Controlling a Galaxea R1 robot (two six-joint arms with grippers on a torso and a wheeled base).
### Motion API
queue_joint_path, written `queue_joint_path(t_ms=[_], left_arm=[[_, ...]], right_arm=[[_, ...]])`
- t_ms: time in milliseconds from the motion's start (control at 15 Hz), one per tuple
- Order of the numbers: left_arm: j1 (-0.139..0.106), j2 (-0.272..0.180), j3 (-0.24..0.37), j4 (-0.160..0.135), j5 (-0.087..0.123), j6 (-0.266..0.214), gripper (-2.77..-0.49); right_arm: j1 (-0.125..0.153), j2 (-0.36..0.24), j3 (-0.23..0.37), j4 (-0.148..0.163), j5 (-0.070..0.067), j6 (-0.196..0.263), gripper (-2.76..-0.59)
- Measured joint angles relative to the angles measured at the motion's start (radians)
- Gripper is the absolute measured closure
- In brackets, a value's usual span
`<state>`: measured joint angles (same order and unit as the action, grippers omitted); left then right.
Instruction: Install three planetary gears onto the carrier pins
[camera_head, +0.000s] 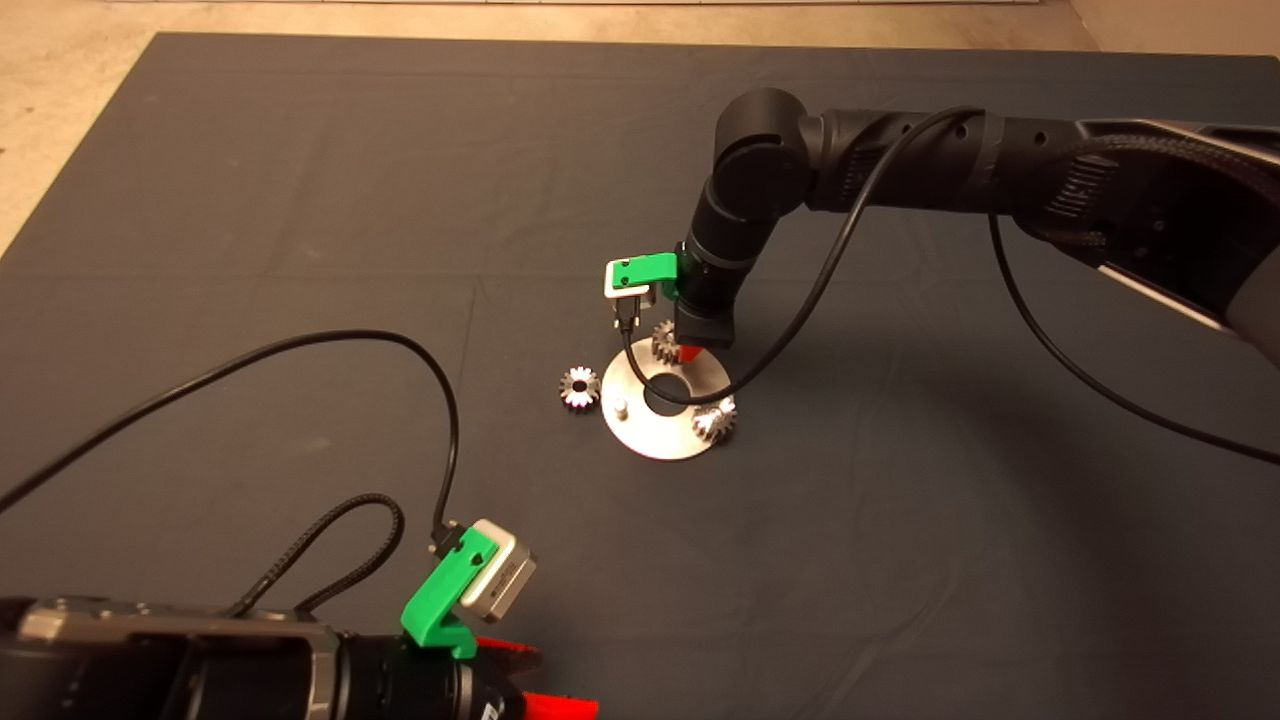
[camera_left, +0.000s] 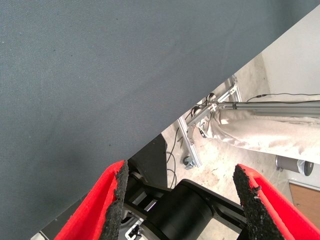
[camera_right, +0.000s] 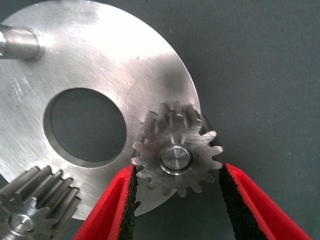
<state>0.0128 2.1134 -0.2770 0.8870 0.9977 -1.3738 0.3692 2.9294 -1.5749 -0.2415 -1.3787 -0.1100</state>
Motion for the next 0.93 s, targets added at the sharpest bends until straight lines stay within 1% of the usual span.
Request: queue_joint_path(t_ms=[67, 267, 333, 400, 533, 600, 667, 733, 800, 867, 933], left_arm=[[0.000, 0.000, 0.000, 0.000, 0.000, 0.000, -1.46], [0.000, 0.000, 0.000, 0.000, 0.000, 0.000, -1.46], [0.000, 0.000, 0.000, 0.000, 0.000, 0.000, -1.46], [0.000, 0.000, 0.000, 0.000, 0.000, 0.000, -1.46], [0.000, 0.000, 0.000, 0.000, 0.000, 0.000, -1.46], [0.000, 0.000, 0.000, 0.000, 0.000, 0.000, -1.46], [0.000, 0.000, 0.000, 0.000, 0.000, 0.000, -1.46], [0.000, 0.000, 0.000, 0.000, 0.000, 0.000, -1.46], [0.000, 0.000, 0.000, 0.000, 0.000, 0.000, -1.46], [0.000, 0.001, 0.000, 0.000, 0.000, 0.000, -1.46], [0.000, 0.001, 0.000, 0.000, 0.000, 0.000, -1.46]], right_arm=[[0.000, 0.000, -0.002, 0.000, -0.001, 0.000, -1.29], [0.001, 0.000, -0.002, 0.000, -0.001, 0.000, -1.31], [0.001, 0.000, -0.002, 0.000, -0.001, 0.000, -1.37], [0.003, 0.000, -0.004, 0.000, -0.001, 0.000, -1.47], [0.007, 0.000, -0.014, 0.006, -0.002, 0.000, -1.48], [0.010, -0.001, -0.017, 0.015, -0.003, 0.000, -1.48], [0.016, -0.001, -0.024, 0.045, -0.004, 0.001, -1.48], [0.024, -0.002, -0.029, 0.089, -0.006, 0.002, -1.48], [0.036, -0.004, -0.031, 0.142, -0.008, 0.002, -1.48], [0.056, -0.013, -0.033, 0.191, -0.016, 0.003, -1.48], [0.078, -0.021, -0.033, 0.229, -0.035, 0.003, -1.48]])
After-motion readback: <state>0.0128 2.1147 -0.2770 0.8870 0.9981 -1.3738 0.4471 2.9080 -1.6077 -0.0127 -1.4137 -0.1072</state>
